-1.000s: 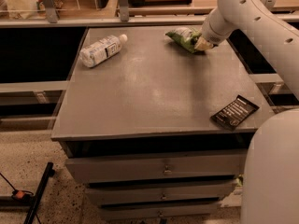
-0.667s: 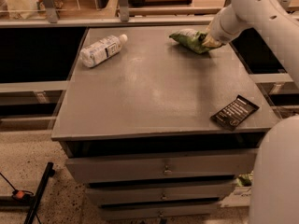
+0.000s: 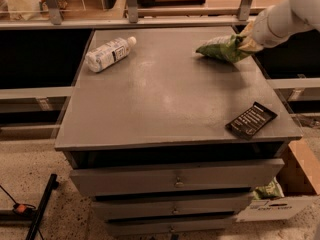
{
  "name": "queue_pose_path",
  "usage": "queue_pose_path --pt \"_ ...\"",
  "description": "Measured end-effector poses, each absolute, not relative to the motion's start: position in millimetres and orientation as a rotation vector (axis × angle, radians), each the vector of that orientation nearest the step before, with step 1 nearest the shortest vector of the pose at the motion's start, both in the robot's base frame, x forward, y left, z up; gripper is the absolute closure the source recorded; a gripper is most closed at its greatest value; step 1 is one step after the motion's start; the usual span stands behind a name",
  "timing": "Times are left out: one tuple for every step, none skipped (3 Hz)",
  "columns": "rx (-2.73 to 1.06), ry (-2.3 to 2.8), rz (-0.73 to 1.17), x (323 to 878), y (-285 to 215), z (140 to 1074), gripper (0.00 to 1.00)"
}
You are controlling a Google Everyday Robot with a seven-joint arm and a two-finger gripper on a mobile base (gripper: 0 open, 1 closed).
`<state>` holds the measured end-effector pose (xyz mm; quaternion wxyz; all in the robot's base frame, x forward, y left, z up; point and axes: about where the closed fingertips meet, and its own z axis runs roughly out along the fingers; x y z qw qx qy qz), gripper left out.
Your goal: Move green jalapeno chip bag near rxbar chocolate
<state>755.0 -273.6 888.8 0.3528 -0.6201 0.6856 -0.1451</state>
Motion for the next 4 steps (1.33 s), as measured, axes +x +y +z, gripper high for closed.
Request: queue_pose_path --pt "-1.641 1.753 -0.373 722.3 -292.6 896.7 1.00" --pt "-1.704 1.719 -0.370 686.6 -298.0 905.6 1.00" --pt "-1.753 1.711 -0.370 655.6 -296.1 911.3 0.84" --pt "-1.761 1.699 -0.355 630.3 -292.7 920.7 0.60"
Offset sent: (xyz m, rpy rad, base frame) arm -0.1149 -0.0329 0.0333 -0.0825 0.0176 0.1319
